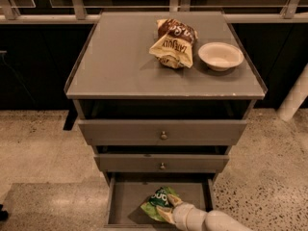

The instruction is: Pick green rice chip bag from bottom drawer and place on counter

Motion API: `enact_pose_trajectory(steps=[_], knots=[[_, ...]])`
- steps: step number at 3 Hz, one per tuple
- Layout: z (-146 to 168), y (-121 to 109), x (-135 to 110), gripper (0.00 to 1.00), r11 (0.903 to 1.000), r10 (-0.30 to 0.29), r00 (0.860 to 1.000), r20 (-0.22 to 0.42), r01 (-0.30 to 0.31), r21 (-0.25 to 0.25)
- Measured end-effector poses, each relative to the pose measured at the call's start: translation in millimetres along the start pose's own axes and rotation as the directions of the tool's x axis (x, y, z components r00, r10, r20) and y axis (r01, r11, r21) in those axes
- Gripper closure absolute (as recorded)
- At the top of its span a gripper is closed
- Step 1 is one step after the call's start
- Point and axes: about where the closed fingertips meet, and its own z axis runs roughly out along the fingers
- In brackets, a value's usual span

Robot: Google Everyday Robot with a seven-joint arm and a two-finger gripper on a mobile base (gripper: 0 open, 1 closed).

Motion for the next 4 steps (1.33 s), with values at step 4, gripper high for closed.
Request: enact_pose_trajectory(steps=[4], knots=[[-87, 52, -109, 1.00, 0.9779, -0.041, 0.999, -0.006, 0.041, 0.205]])
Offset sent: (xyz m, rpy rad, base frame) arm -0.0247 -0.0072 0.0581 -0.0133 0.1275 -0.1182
